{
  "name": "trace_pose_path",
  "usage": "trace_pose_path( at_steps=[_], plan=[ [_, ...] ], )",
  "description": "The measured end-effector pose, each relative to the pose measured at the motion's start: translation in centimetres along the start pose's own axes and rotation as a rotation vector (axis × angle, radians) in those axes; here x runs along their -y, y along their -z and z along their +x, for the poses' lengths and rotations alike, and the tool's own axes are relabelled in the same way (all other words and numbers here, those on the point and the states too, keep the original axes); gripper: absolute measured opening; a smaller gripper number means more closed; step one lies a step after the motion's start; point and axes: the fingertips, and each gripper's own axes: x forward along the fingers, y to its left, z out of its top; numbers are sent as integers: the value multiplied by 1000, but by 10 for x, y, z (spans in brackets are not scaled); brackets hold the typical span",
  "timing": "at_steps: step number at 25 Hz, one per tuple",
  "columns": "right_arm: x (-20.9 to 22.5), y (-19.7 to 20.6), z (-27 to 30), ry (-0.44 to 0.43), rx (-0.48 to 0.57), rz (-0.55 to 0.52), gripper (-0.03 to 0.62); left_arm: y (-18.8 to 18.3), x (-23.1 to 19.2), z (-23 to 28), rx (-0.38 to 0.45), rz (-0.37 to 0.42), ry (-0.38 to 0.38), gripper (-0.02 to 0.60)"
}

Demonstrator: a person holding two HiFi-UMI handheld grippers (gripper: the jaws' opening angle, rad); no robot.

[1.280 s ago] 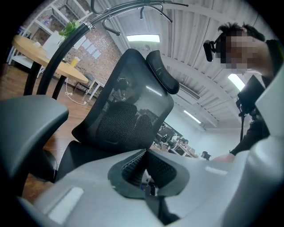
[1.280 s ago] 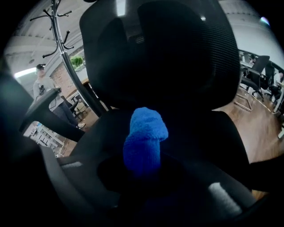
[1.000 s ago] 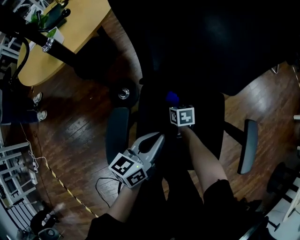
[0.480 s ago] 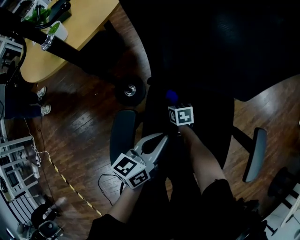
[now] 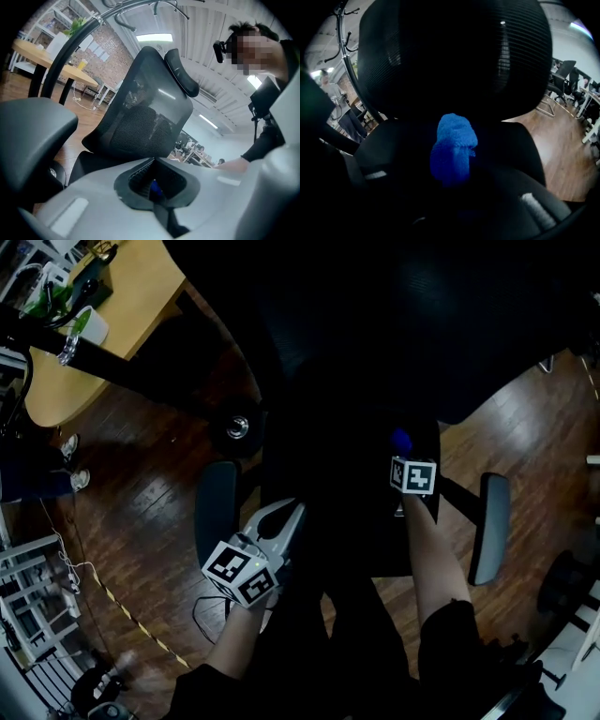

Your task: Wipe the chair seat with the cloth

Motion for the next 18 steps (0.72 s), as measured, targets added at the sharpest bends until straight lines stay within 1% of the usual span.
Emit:
trace_pose_path(
  at_steps=[2,4,6,9,11,13,15,17,18],
  plan=[
    [30,6,-16,40,9,13,40,4,1,6,-7,10,-2,3],
    [51,10,-29,57,24,41,40,9,3,13,-20,22,0,3],
    [60,12,-34,51,32,56,40,14,6,18,-32,25,3,3],
    [63,13,-36,52,35,40,40,19,13,23,-42,29,7,3],
    [64,11,-35,61,39,30,40,20,16,24,-42,32,7,3],
    [62,9,-35,69,45,42,40,19,18,21,-36,32,4,3],
    [55,3,-38,74,68,40,40,19,22,17,-25,31,6,3],
    [31,-5,-35,42,84,-2,40,18,25,12,-13,27,4,3],
    [9,-8,-30,3,81,-18,40,18,24,7,-6,23,-3,3]
  ],
)
